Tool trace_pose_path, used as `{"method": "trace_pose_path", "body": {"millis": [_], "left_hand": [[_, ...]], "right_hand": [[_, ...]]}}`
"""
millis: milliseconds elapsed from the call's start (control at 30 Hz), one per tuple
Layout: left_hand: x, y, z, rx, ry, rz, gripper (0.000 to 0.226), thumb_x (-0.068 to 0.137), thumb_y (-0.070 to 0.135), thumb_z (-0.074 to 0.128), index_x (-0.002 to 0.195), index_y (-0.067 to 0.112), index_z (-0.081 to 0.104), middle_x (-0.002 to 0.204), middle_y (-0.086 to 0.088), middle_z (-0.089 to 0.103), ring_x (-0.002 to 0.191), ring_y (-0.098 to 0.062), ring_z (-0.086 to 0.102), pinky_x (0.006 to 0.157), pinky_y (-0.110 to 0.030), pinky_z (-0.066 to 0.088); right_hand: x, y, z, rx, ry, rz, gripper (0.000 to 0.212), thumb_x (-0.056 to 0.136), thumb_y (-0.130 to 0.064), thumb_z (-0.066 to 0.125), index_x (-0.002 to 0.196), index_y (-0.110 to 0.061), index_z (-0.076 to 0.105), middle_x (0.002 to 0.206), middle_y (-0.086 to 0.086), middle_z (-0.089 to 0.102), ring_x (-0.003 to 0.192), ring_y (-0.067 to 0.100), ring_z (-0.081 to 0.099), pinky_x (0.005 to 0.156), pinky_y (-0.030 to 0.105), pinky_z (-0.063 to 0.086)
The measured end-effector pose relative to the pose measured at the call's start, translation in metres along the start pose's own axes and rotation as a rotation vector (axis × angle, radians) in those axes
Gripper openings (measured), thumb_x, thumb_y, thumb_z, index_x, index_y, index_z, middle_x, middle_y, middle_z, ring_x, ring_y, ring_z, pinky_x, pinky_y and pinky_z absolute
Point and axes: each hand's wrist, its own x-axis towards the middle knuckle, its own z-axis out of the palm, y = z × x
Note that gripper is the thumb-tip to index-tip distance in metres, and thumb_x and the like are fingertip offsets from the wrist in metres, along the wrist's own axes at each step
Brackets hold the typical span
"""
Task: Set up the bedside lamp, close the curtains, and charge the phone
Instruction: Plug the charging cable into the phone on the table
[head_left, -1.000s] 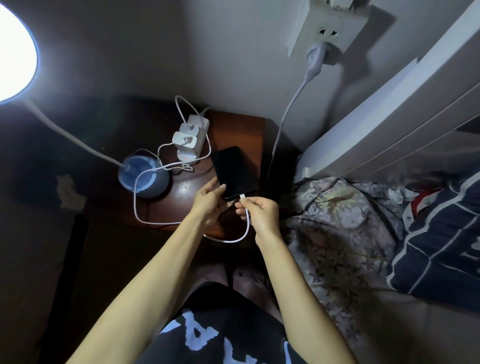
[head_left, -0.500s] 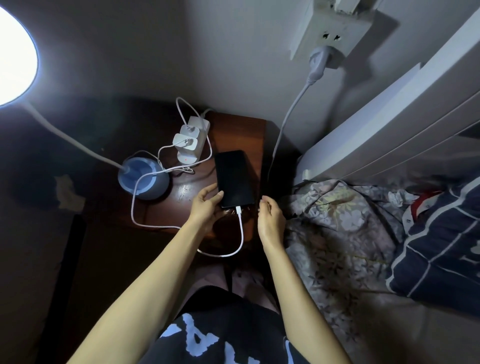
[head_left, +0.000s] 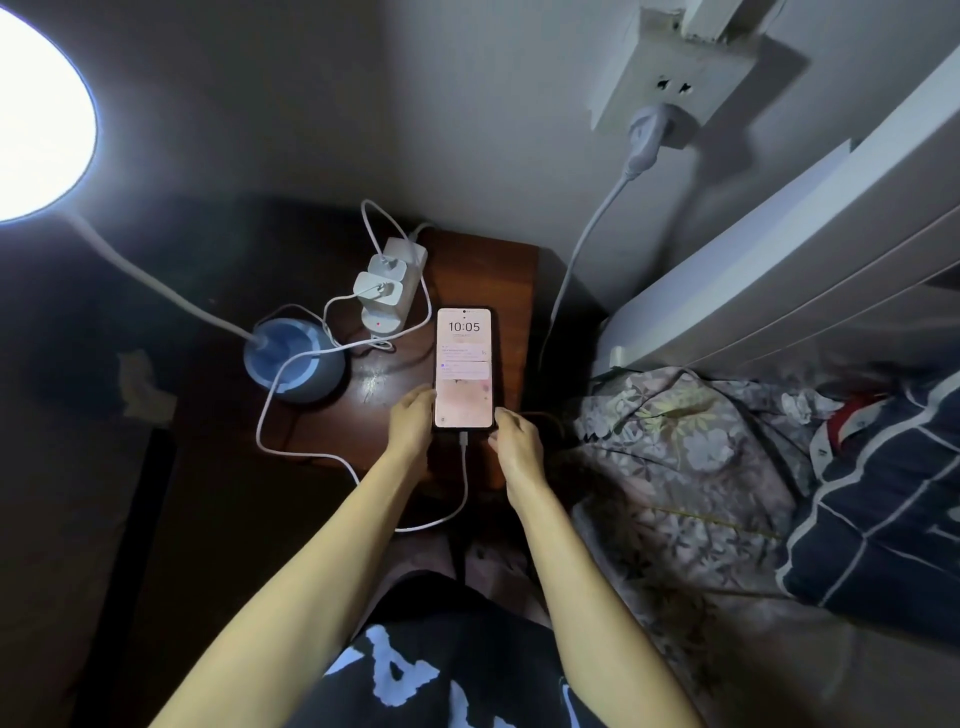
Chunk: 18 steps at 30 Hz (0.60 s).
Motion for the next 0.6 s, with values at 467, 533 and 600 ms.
{"method": "trace_pose_path", "body": {"millis": [467,533,600], "left_hand": [[0.001,-0.011,-0.015,0.404,-0.099,0.159,0.034,0.083,0.004,0.048,0.115,0.005,0.058,0.116,-0.014,0.064,0.110,-0.027,0.058,0.100,-0.043,0.043],[-0.010,-0.003,-0.016,0.510,-0.152,0.231,0.035,0.083,0.000,0.046,0.116,0.007,0.057,0.117,-0.012,0.063,0.111,-0.026,0.057,0.098,-0.037,0.043],[-0.018,-0.004,-0.020,0.708,-0.200,0.315,0.040,0.084,0.004,0.048,0.123,0.008,0.052,0.126,-0.012,0.058,0.117,-0.026,0.052,0.098,-0.034,0.039]], "right_hand": [[-0.012,-0.002,-0.009,-0.328,-0.033,-0.166,0.029,0.090,-0.008,0.044,0.113,0.000,0.059,0.117,0.020,0.062,0.110,0.034,0.054,0.093,0.036,0.041],[-0.018,-0.003,-0.012,-0.436,-0.054,-0.262,0.032,0.088,-0.007,0.046,0.117,-0.004,0.057,0.119,0.017,0.062,0.111,0.032,0.055,0.089,0.031,0.041],[-0.021,0.004,-0.014,-0.611,-0.096,-0.382,0.040,0.085,-0.005,0.047,0.124,-0.008,0.052,0.127,0.014,0.056,0.116,0.031,0.052,0.092,0.029,0.039]]}}
